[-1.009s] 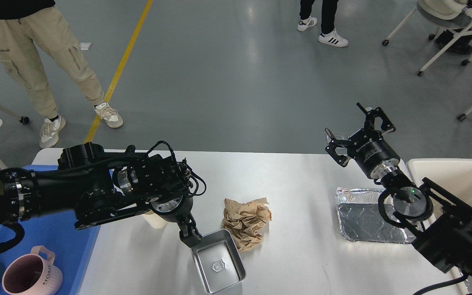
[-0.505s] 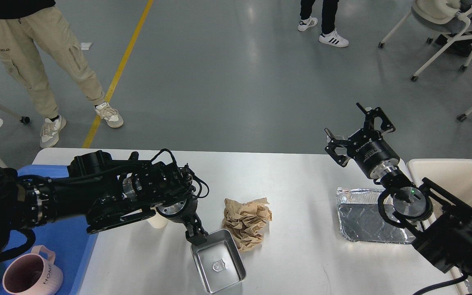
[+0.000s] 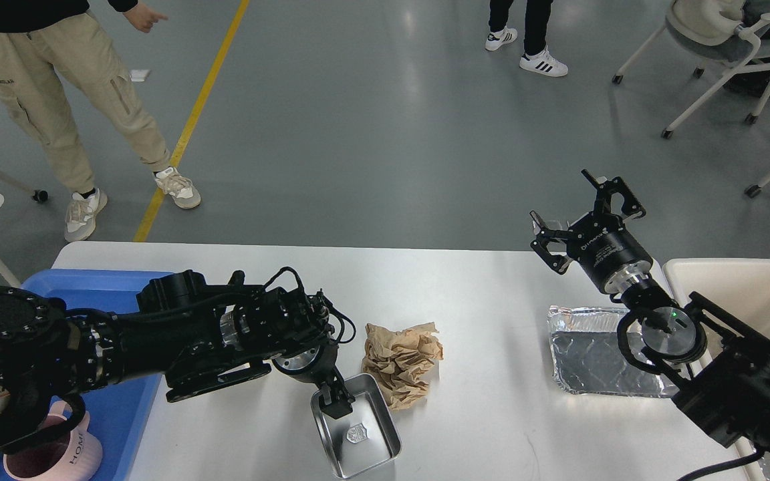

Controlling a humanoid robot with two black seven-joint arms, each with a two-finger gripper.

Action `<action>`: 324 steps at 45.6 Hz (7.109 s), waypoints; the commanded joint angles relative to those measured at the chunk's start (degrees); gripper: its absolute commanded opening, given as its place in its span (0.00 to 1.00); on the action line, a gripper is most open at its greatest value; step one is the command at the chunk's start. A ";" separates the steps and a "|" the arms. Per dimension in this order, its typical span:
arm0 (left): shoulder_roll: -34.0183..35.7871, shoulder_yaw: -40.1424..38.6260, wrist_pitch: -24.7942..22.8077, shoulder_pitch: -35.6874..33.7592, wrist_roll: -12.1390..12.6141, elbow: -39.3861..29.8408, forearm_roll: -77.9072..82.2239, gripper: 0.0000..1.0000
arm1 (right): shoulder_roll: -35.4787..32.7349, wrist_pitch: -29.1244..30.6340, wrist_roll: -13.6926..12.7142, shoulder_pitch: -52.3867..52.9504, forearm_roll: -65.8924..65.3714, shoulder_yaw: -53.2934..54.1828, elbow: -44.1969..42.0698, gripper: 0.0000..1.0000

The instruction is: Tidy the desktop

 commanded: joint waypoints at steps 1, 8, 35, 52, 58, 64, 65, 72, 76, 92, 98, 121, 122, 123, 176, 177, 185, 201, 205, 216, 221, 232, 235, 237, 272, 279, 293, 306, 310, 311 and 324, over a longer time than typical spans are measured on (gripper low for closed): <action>-0.48 0.00 0.26 0.30 -1.66 0.45 0.90 0.82 | 0.00 0.02 0.00 0.00 0.00 0.08 -0.09 1.00; -0.92 0.35 0.34 0.74 -2.63 1.33 2.57 0.66 | 0.00 0.11 0.00 -0.26 0.00 0.08 0.00 1.00; -0.75 3.26 1.84 0.83 -7.90 2.65 3.71 0.05 | 0.00 0.46 0.09 -0.44 0.00 0.52 -0.08 1.00; 0.31 3.17 1.93 0.39 -10.80 2.65 5.47 0.00 | 0.00 0.46 0.09 -0.44 0.00 0.61 -0.09 1.00; 0.48 3.08 2.19 0.39 -10.80 2.56 5.39 0.00 | 0.00 0.46 0.09 -0.44 0.00 0.52 -0.09 1.00; 1.27 1.85 2.89 -0.05 -10.89 2.47 4.86 0.00 | 0.00 0.46 0.09 -0.44 0.00 0.52 -0.17 1.00; 1.45 1.68 2.98 -0.22 -10.80 2.47 4.77 0.00 | 0.00 0.46 0.09 -0.44 0.00 0.52 -0.17 1.00; 2.33 -3.85 2.81 -1.54 -10.89 1.60 3.45 0.00 | 0.00 0.46 0.09 -0.44 0.00 0.43 -0.26 1.00; 2.94 -6.93 2.37 -1.98 -11.07 0.72 2.92 0.00 | 0.00 0.37 0.09 -0.44 0.00 0.43 -0.26 1.00; 8.48 -19.76 -3.52 -4.61 -10.80 -7.71 -1.29 0.00 | 0.00 0.28 0.00 -0.44 0.00 0.35 -0.79 1.00; 12.87 -26.61 -6.77 -5.41 -10.80 -11.23 -3.75 0.00 | 0.00 0.19 0.00 -0.35 0.00 0.35 -0.70 1.00; 44.94 -43.85 -7.74 3.38 -10.19 -23.63 -14.47 0.01 | -1.31 0.19 -0.09 -0.44 0.00 0.35 -0.52 1.00; 46.17 -44.29 -7.65 3.90 -10.27 -23.72 -15.09 0.01 | -1.23 0.19 -0.09 -0.44 0.00 0.35 -0.44 1.00; 47.32 -44.73 -7.57 4.52 -10.27 -23.80 -15.70 0.01 | -1.23 0.19 0.00 -0.44 0.00 0.35 -0.44 1.00; 52.43 -39.81 18.10 29.48 -12.12 5.02 -25.73 0.02 | -1.40 0.28 -0.08 -0.61 0.00 0.26 0.00 1.00; 51.21 -39.11 18.36 29.48 -12.12 5.63 -24.60 0.02 | -1.40 0.28 0.00 -0.61 0.00 0.26 0.00 1.00; 46.46 -37.35 20.91 29.57 -12.12 10.82 -20.37 0.02 | -1.84 0.37 -0.09 -0.70 0.00 0.26 0.00 1.00; 41.53 -37.26 26.45 29.66 -11.68 24.00 -21.07 0.01 | -1.75 0.46 0.00 -1.05 0.00 0.17 0.09 1.00; 39.34 -37.00 27.59 29.57 -11.42 28.39 -21.25 0.01 | -1.67 0.46 0.00 -0.96 0.00 0.17 0.09 1.00; 36.43 -36.38 28.29 29.57 -11.51 31.92 -21.42 0.01 | -2.02 0.37 0.00 -1.23 0.00 0.17 0.88 1.00; 35.82 -33.40 28.38 29.49 -11.77 31.83 -21.77 0.02 | -1.93 0.37 0.00 -1.40 0.00 0.26 0.88 1.00; 33.53 -31.46 29.43 29.57 -11.68 31.92 -23.62 0.03 | -2.02 0.37 0.00 -1.49 0.00 0.35 0.88 1.00; 33.53 -31.46 29.70 29.57 -11.77 31.92 -23.62 0.04 | -1.93 0.37 0.00 -1.49 0.00 0.35 0.97 1.00; 33.36 -31.46 29.79 29.57 -11.77 31.92 -23.62 0.05 | -1.93 0.37 0.00 -1.49 0.00 0.35 0.88 1.00; 33.44 -31.99 29.35 24.66 -12.38 31.30 -39.25 0.92 | -1.93 0.37 0.09 -1.93 0.00 0.26 0.88 1.00; 32.92 -31.98 31.01 16.66 -12.65 31.83 -44.71 0.96 | -1.93 0.37 0.00 -1.76 0.00 0.35 0.88 1.00; 27.11 -32.77 22.52 8.57 -6.94 31.30 -50.77 0.97 | -1.93 0.46 0.00 -1.84 0.00 0.43 0.97 1.00; 29.48 -36.64 12.22 10.50 -6.67 31.30 -74.67 0.97 | -2.72 0.63 -0.09 -1.84 0.00 0.35 0.88 1.00; 30.63 -38.22 9.32 12.52 -6.67 31.04 -81.08 0.97 | -2.72 0.63 -0.09 -1.67 0.00 0.26 0.88 1.00; 30.89 -38.75 8.87 13.04 -6.67 30.95 -82.23 0.97 | -2.72 0.63 -0.09 -1.58 0.00 0.17 0.88 1.00; 32.30 -59.39 4.74 24.38 -7.02 22.00 -86.64 0.97 | -2.72 0.54 -0.17 -1.40 -0.09 -0.36 0.79 1.00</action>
